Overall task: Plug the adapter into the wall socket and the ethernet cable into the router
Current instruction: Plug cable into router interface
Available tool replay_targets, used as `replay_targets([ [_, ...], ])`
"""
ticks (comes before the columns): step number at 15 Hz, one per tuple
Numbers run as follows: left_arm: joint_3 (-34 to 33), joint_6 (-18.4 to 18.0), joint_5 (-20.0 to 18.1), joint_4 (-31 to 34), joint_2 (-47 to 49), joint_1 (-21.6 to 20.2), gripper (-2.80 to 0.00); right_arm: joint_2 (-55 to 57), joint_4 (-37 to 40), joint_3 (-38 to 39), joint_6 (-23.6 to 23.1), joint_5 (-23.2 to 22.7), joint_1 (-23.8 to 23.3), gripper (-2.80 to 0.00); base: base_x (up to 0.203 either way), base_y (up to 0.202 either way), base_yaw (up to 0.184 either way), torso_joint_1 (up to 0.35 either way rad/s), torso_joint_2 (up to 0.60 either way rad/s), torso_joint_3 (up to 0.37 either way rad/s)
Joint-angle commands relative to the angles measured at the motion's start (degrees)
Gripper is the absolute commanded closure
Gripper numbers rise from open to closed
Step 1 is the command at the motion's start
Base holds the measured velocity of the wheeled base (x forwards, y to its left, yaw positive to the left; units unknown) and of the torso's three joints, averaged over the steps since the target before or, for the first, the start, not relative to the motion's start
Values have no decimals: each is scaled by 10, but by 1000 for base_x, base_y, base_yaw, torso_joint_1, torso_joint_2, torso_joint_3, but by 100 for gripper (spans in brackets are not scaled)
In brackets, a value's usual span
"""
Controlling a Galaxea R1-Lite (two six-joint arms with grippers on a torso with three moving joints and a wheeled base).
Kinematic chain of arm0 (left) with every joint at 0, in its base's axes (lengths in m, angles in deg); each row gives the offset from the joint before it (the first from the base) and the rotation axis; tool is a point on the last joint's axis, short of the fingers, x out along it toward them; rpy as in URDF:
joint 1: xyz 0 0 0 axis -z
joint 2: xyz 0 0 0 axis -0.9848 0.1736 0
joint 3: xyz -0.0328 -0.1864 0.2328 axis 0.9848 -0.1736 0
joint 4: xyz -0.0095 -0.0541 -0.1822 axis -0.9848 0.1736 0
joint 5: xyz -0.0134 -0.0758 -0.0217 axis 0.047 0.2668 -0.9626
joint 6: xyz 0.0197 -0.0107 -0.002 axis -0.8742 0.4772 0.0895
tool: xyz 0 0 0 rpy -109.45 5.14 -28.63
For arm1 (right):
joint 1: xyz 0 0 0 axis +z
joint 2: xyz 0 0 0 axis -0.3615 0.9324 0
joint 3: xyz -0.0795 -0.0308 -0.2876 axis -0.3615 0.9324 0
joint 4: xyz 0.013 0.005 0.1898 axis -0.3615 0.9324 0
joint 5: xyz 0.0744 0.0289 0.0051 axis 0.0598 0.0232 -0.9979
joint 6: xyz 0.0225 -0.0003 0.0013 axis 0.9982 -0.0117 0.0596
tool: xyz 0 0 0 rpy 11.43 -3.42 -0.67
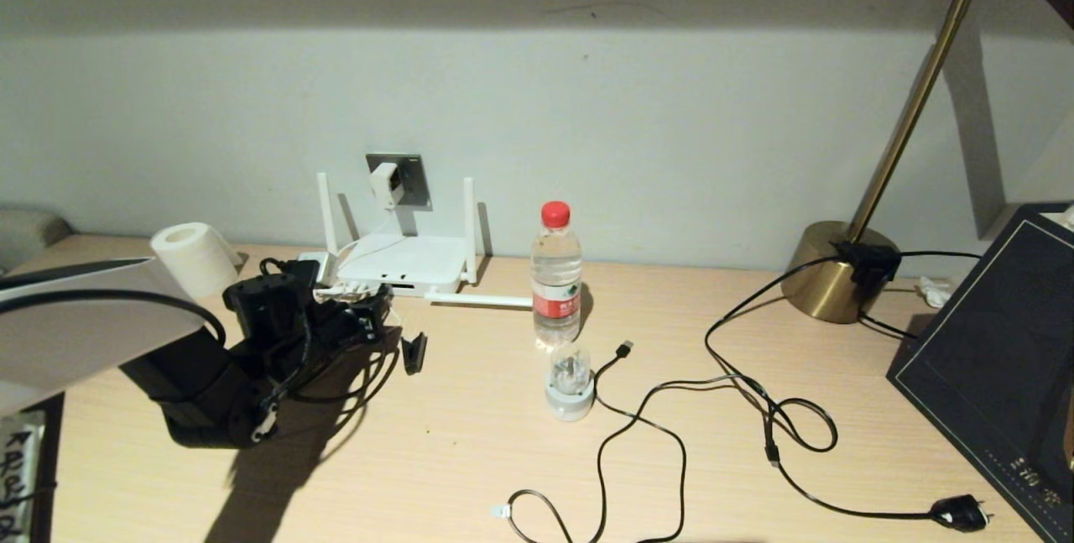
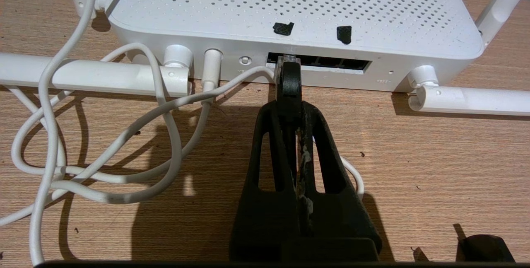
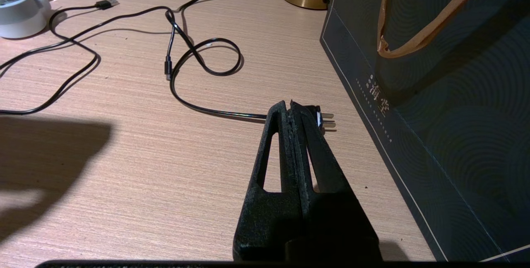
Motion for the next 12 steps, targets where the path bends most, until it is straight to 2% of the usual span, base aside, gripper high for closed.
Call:
replay_targets([
  [1,-1,0,0,-5,-2,0,0,1,0,1,0,0,0,0,0,0,0,0,0,0],
  [12,-2,0,0,-5,0,-6,0,1,0,1,0,0,0,0,0,0,0,0,0,0],
])
